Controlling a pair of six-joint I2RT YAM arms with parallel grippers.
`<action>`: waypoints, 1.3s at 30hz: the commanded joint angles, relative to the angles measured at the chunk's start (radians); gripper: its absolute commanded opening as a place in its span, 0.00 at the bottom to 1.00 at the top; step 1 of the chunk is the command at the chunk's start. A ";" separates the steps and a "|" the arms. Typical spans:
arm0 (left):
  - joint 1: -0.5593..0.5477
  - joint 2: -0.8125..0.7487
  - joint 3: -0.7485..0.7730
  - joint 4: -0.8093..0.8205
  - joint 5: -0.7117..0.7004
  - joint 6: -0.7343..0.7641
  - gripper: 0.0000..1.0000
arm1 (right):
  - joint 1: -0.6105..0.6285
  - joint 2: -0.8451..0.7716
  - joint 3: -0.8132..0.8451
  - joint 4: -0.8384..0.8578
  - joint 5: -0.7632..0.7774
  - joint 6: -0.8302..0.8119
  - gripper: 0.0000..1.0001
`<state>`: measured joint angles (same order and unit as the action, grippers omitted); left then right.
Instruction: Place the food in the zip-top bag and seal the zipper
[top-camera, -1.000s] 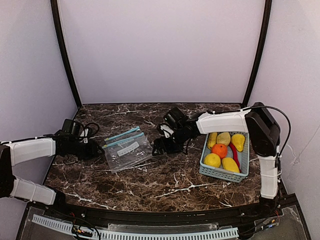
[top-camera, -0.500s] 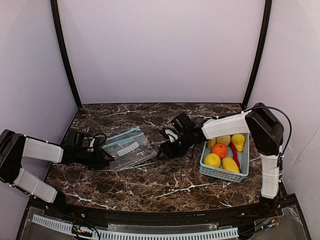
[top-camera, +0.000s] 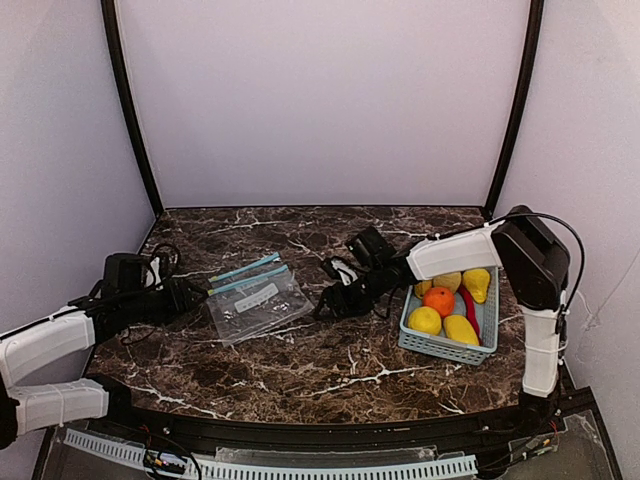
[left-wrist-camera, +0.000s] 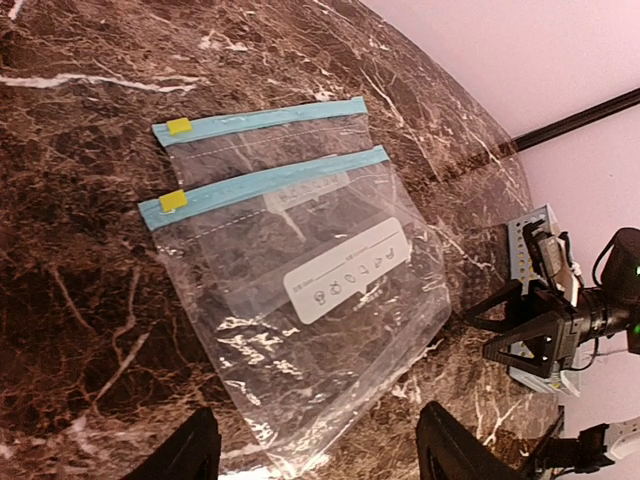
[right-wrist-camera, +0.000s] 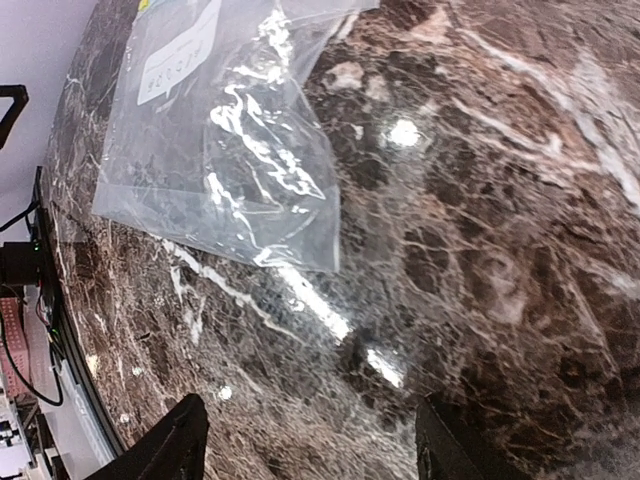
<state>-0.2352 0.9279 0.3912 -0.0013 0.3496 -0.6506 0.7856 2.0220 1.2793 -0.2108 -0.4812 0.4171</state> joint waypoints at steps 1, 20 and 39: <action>-0.003 -0.033 0.005 -0.152 -0.120 0.040 0.69 | 0.023 0.058 0.074 0.034 -0.064 0.026 0.66; -0.004 -0.032 -0.012 -0.109 -0.045 0.006 0.70 | 0.024 0.213 0.295 -0.086 -0.031 0.058 0.45; -0.006 -0.163 0.084 -0.218 0.085 0.031 0.88 | 0.041 -0.177 0.048 0.089 -0.112 -0.024 0.00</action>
<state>-0.2359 0.7940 0.4187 -0.1669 0.3637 -0.6476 0.8085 2.0144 1.3811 -0.2207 -0.5396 0.4530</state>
